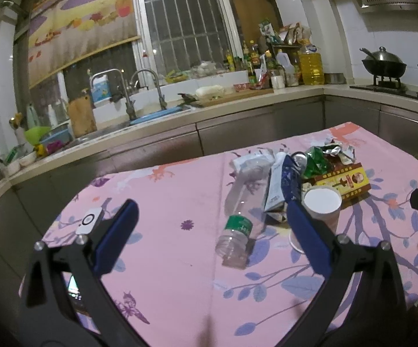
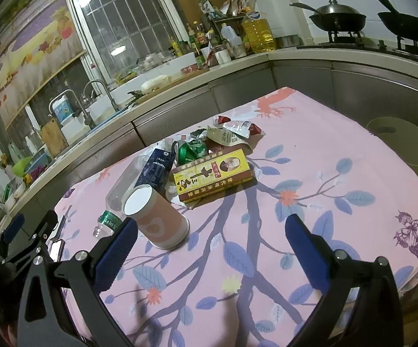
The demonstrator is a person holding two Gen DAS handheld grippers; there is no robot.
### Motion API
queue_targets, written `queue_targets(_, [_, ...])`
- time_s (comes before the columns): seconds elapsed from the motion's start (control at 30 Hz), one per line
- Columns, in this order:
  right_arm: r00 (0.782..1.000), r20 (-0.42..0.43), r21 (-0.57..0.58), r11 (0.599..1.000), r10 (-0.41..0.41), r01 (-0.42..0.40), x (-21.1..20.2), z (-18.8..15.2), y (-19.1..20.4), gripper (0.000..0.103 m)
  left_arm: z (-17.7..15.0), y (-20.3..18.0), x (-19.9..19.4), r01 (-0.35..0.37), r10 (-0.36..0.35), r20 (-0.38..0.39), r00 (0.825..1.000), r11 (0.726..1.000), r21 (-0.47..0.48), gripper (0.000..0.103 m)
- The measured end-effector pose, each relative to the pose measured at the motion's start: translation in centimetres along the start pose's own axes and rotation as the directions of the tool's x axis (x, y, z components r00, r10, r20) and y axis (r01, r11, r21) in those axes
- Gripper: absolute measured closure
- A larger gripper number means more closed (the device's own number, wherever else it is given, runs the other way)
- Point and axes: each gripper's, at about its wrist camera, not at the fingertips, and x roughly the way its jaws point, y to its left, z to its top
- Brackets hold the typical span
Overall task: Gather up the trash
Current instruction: 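Grasp the pink paper cup with the right tool while the left tool grasps the clear water bottle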
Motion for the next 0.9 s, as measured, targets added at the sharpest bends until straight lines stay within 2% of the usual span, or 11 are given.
queue_targets(0.5, [1.000, -0.002, -0.003, 1.000, -0.008, 0.008, 0.4, -0.1, 0.0, 0.005, -0.6, 1.4, 1.1, 0.025, -0.026, -0.041, 0.999, 0.999, -0.039, 0.004])
queue_targets(0.63, [1.000, 0.022, -0.038, 0.999, -0.021, 0.022, 0.3, 0.0, 0.0, 0.005, -0.6, 1.8, 1.6, 0.061, -0.064, -0.058, 0.996, 0.997, -0.056, 0.004])
queue_targets(0.73, [1.000, 0.004, -0.056, 0.998, -0.010, 0.010, 0.6, 0.1, 0.1, 0.005, -0.8, 1.7, 1.9, 0.090, -0.095, -0.073, 0.993, 0.994, -0.066, 0.004])
queue_targets(0.9, [1.000, -0.008, -0.114, 0.993, 0.002, -0.003, 1.0, 0.1, 0.9, 0.005, -1.7, 2.9, 4.0, 0.122, -0.139, -0.150, 0.979, 0.985, -0.120, 0.004])
